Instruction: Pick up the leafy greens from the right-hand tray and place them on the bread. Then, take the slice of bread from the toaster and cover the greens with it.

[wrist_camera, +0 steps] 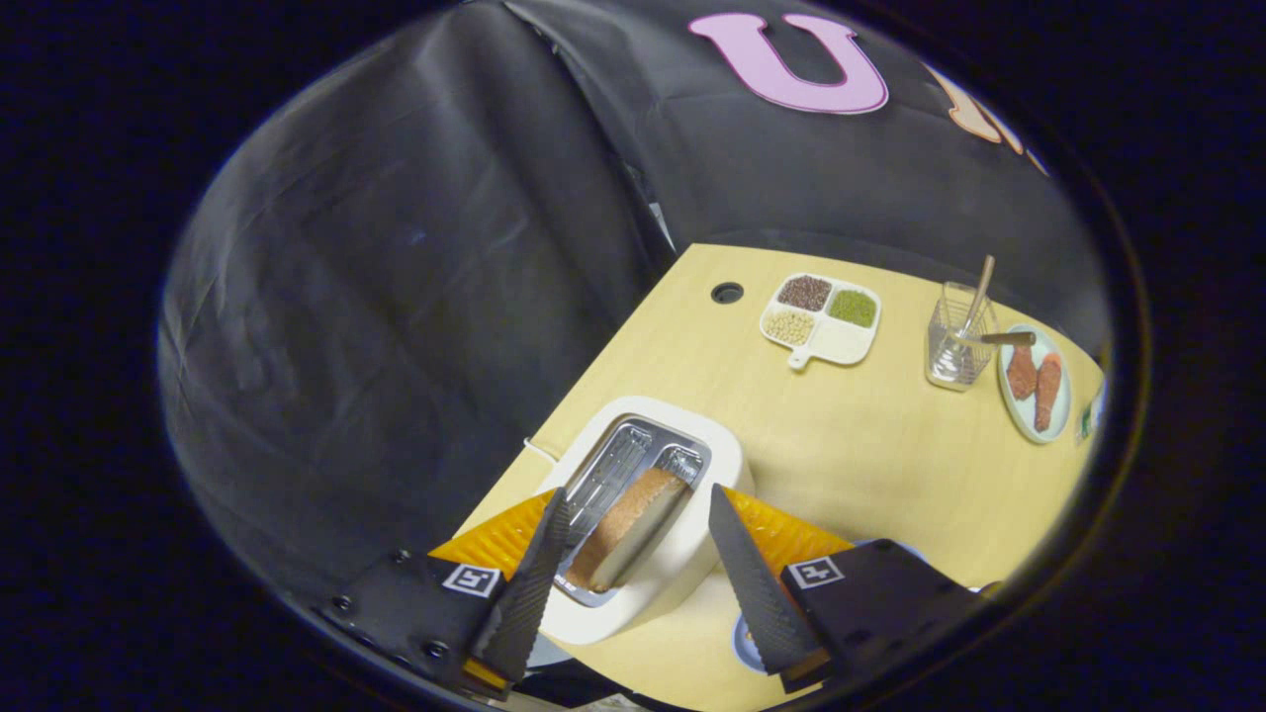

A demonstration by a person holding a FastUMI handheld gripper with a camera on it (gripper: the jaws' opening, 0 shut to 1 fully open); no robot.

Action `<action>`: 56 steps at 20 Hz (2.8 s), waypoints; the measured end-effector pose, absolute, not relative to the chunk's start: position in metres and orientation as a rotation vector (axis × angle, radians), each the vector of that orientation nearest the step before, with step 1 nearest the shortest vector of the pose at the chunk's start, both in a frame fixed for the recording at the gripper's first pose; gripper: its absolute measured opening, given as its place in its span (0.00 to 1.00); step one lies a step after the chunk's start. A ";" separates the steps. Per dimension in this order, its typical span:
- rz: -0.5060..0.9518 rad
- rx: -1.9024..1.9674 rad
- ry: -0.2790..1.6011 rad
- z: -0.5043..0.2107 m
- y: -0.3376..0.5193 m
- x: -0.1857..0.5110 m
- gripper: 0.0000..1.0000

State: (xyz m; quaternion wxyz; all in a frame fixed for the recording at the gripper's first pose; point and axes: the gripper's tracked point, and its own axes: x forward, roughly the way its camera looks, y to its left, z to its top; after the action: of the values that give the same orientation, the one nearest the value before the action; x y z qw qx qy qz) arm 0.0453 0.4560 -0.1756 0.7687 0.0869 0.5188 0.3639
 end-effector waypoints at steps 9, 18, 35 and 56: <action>0.742 0.198 1.137 -0.184 0.464 0.053 0.25; 0.792 0.267 1.098 -0.150 0.451 0.040 0.05; 0.829 0.475 1.025 -0.101 0.379 0.034 0.05; 0.716 0.582 1.154 -0.198 0.295 0.006 0.05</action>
State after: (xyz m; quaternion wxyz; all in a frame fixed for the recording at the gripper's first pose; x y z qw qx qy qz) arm 0.0057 0.2946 -0.1982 0.7393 0.2651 0.5260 0.3263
